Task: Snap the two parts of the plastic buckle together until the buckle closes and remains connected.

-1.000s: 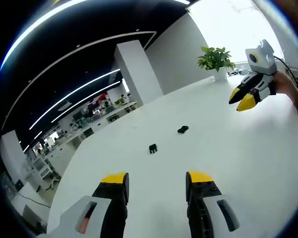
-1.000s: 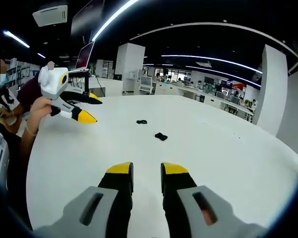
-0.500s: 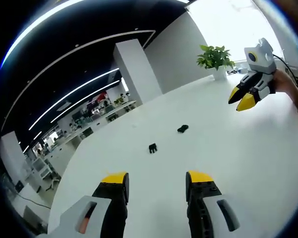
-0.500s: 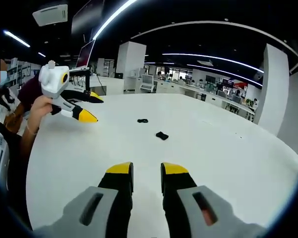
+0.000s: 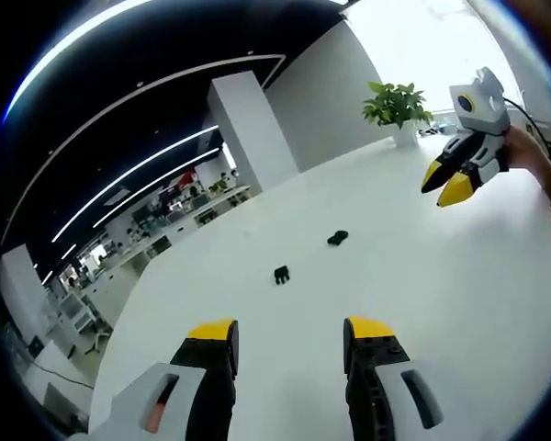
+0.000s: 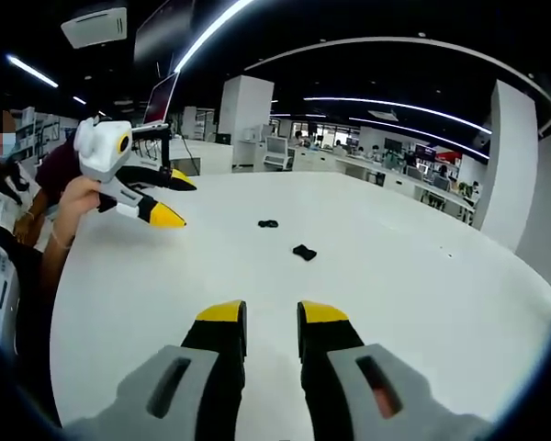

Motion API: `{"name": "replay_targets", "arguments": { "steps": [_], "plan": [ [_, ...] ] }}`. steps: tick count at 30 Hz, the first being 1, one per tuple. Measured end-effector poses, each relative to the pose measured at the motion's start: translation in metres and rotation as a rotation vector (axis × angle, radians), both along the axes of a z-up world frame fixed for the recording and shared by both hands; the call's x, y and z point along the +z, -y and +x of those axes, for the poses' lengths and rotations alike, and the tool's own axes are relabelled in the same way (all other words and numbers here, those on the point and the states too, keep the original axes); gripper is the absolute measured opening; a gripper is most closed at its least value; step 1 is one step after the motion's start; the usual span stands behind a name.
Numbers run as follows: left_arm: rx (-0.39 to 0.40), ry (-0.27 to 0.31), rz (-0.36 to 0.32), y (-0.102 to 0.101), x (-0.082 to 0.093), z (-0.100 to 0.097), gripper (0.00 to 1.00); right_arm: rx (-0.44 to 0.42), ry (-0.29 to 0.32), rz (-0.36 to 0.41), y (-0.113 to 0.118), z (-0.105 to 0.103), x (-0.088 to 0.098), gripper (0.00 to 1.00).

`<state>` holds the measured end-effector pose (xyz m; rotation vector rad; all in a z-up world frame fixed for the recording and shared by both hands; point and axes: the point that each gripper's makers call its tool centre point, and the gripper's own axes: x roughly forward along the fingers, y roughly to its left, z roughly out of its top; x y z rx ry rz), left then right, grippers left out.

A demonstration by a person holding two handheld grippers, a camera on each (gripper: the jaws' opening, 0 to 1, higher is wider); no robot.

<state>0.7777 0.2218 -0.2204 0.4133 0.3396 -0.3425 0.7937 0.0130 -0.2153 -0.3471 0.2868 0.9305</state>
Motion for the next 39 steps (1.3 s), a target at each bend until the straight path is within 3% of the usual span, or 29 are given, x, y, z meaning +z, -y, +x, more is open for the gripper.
{"name": "replay_targets", "arguments": {
  "steps": [39],
  "plan": [
    [-0.020, -0.048, 0.042, 0.0033, -0.0085, 0.0033, 0.46, 0.019, -0.022, -0.028, -0.0057, 0.0043, -0.0042, 0.22]
  ]
}}
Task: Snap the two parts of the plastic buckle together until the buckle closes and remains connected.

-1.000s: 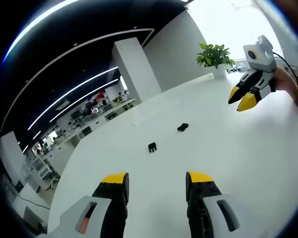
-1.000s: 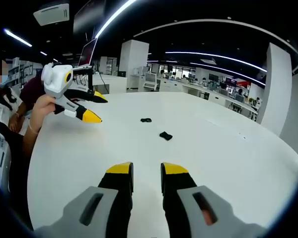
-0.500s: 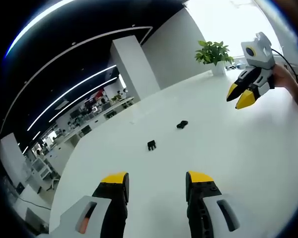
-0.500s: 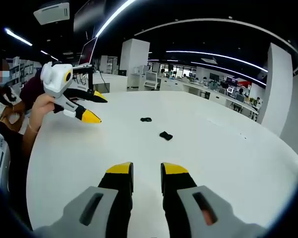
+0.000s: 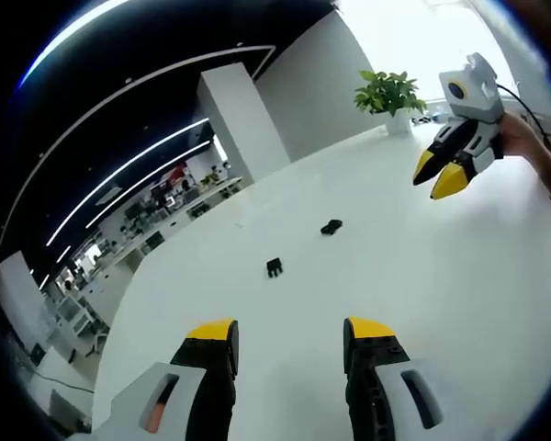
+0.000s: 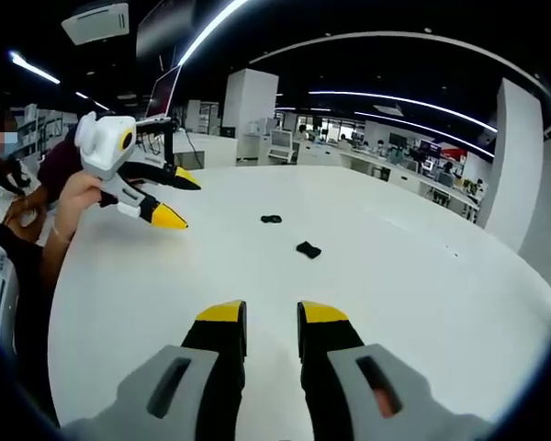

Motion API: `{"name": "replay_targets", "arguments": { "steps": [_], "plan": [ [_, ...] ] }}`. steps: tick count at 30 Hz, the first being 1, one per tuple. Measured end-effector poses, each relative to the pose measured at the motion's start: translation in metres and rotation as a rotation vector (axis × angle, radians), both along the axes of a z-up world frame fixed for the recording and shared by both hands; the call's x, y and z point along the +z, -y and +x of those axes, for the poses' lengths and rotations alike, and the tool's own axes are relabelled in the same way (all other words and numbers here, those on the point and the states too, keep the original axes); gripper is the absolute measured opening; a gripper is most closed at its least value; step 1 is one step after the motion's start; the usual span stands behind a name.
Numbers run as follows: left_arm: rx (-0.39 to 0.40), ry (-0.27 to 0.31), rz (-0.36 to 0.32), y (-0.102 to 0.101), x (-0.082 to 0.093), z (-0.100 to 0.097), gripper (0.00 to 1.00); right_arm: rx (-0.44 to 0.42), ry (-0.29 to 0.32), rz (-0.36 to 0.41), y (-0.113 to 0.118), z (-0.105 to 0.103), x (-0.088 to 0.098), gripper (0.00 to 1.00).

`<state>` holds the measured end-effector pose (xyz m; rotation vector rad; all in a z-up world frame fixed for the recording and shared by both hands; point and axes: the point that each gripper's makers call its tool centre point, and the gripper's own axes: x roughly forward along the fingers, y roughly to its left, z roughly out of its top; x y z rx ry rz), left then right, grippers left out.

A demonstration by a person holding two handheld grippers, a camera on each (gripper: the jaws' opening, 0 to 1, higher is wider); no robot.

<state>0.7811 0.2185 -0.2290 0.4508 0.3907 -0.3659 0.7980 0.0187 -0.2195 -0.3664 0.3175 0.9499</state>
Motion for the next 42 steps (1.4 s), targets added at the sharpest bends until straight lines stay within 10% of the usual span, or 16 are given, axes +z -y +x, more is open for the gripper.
{"name": "replay_targets", "arguments": {
  "steps": [42],
  "plan": [
    [-0.012, -0.052, 0.045, -0.001, -0.010, 0.002, 0.46, 0.018, -0.025, -0.031, -0.005, 0.003, -0.008, 0.22]
  ]
}}
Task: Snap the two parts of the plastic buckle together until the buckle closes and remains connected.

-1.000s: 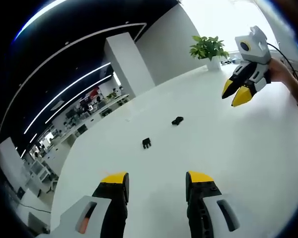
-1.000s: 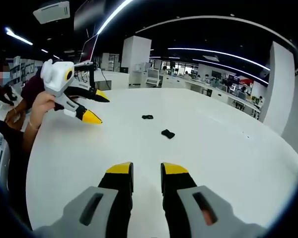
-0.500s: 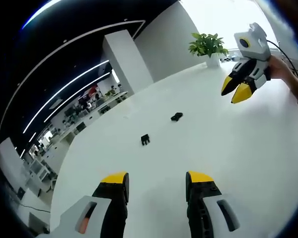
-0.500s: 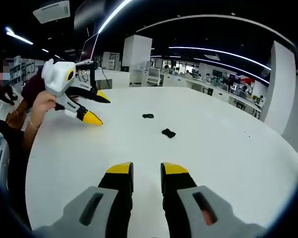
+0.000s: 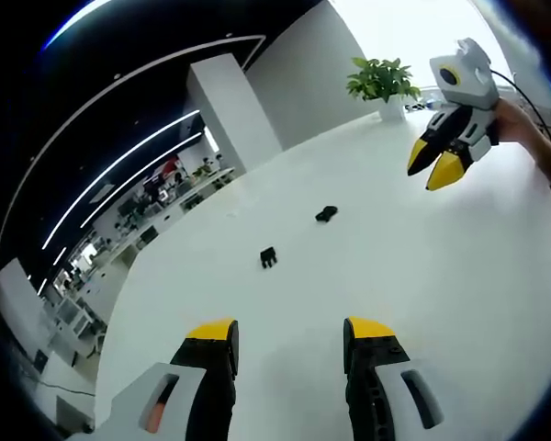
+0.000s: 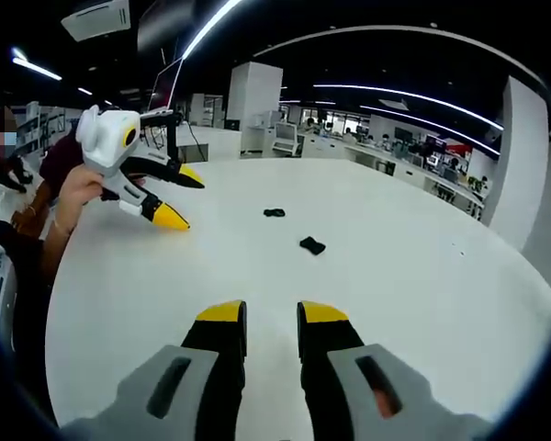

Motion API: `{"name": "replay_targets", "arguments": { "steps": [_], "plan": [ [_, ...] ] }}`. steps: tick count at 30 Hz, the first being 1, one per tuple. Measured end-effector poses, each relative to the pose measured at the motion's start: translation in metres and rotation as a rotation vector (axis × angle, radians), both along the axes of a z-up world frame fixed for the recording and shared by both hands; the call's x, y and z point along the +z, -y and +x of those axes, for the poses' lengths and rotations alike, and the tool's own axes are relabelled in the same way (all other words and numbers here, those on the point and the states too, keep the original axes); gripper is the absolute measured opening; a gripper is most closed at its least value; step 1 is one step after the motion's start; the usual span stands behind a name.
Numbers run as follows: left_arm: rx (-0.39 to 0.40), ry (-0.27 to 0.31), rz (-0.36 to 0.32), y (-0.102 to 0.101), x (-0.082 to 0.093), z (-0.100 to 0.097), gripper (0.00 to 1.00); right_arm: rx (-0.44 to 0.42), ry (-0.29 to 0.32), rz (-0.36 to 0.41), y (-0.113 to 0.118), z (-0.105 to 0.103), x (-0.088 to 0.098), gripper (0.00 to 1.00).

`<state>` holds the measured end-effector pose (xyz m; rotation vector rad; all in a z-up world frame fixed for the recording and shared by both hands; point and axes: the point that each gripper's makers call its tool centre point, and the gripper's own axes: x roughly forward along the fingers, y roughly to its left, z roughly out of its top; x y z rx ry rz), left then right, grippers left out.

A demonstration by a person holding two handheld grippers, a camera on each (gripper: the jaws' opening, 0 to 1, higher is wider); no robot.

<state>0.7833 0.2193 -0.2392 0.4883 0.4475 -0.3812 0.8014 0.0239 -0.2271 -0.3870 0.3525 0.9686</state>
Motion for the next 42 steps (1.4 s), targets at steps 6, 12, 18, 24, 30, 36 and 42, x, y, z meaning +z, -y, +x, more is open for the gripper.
{"name": "replay_targets", "arguments": {
  "steps": [6, 12, 18, 24, 30, 36, 42],
  "plan": [
    [0.003, -0.002, -0.001, -0.001, 0.000, 0.001, 0.46, 0.002, 0.002, -0.004, -0.001, 0.000, 0.000, 0.22],
    [0.005, -0.002, -0.003, -0.002, 0.000, 0.001, 0.46, 0.005, 0.005, -0.011, -0.002, 0.001, 0.000, 0.22],
    [0.006, -0.004, -0.001, -0.003, 0.001, 0.001, 0.46, 0.009, 0.004, -0.015, -0.004, 0.001, 0.000, 0.22],
    [0.007, -0.002, 0.004, -0.003, 0.003, 0.002, 0.46, 0.012, 0.003, -0.021, -0.004, 0.002, 0.000, 0.22],
    [0.000, -0.002, 0.008, -0.001, 0.006, 0.003, 0.46, 0.014, -0.002, -0.024, -0.005, 0.002, -0.001, 0.22],
    [-0.002, 0.001, 0.008, 0.000, 0.008, 0.005, 0.46, 0.019, -0.004, -0.026, -0.006, 0.002, -0.001, 0.22],
    [-0.005, 0.003, 0.019, 0.001, 0.011, 0.004, 0.46, 0.018, -0.001, -0.032, -0.006, 0.003, -0.001, 0.22]
  ]
}}
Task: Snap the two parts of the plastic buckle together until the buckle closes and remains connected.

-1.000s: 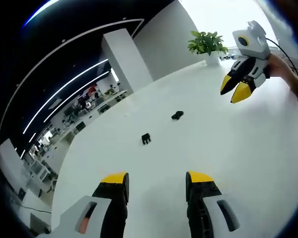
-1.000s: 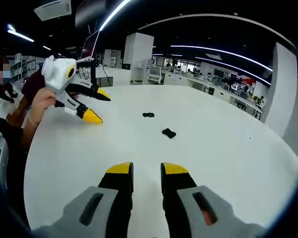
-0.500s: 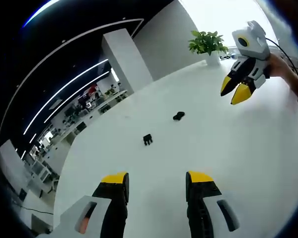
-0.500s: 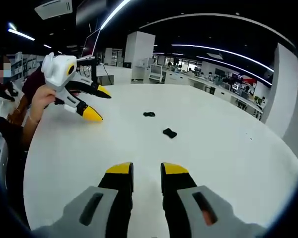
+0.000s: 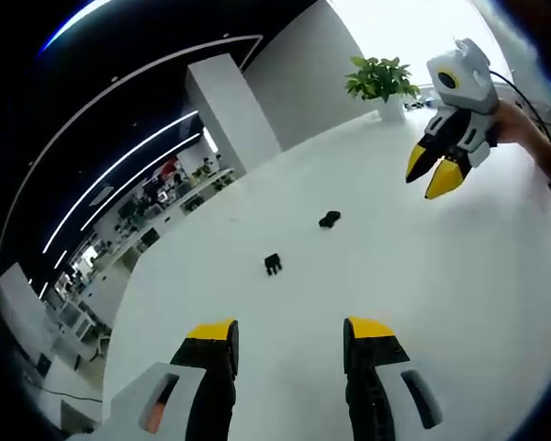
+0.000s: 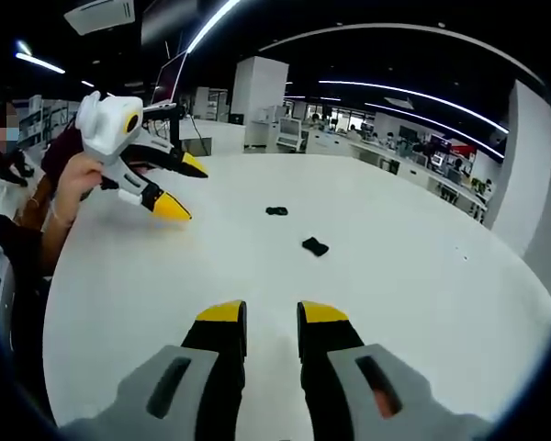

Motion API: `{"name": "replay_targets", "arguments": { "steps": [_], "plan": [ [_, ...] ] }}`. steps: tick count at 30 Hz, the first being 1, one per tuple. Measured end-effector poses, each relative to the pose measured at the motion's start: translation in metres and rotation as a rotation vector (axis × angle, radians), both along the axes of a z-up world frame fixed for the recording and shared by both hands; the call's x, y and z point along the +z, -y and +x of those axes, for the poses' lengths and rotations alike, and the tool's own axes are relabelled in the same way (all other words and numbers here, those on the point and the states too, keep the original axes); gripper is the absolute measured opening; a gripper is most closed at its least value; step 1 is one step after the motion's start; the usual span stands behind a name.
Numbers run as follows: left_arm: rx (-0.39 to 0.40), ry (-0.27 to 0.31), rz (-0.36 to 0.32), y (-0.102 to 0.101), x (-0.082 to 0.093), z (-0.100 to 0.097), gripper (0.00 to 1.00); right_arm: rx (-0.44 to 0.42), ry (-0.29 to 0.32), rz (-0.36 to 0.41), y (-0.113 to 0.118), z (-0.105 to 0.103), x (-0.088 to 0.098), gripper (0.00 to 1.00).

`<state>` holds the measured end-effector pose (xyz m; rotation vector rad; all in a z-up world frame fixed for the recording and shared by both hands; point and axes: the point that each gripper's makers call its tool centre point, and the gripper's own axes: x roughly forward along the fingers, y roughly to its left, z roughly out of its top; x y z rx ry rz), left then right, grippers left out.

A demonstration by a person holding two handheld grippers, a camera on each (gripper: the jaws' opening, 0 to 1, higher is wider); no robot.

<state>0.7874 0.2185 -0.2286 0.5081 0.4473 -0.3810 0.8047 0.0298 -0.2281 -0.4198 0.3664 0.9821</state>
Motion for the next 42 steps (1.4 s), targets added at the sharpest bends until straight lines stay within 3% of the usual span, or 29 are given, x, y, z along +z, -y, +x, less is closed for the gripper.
{"name": "replay_targets", "arguments": {
  "steps": [24, 42],
  "plan": [
    [-0.017, 0.014, 0.017, 0.009, 0.015, 0.011, 0.46, 0.007, 0.004, -0.006, -0.006, 0.007, 0.004, 0.22],
    [0.005, 0.029, -0.015, 0.008, 0.030, 0.028, 0.46, 0.004, 0.010, 0.003, -0.011, 0.016, 0.014, 0.22]
  ]
}}
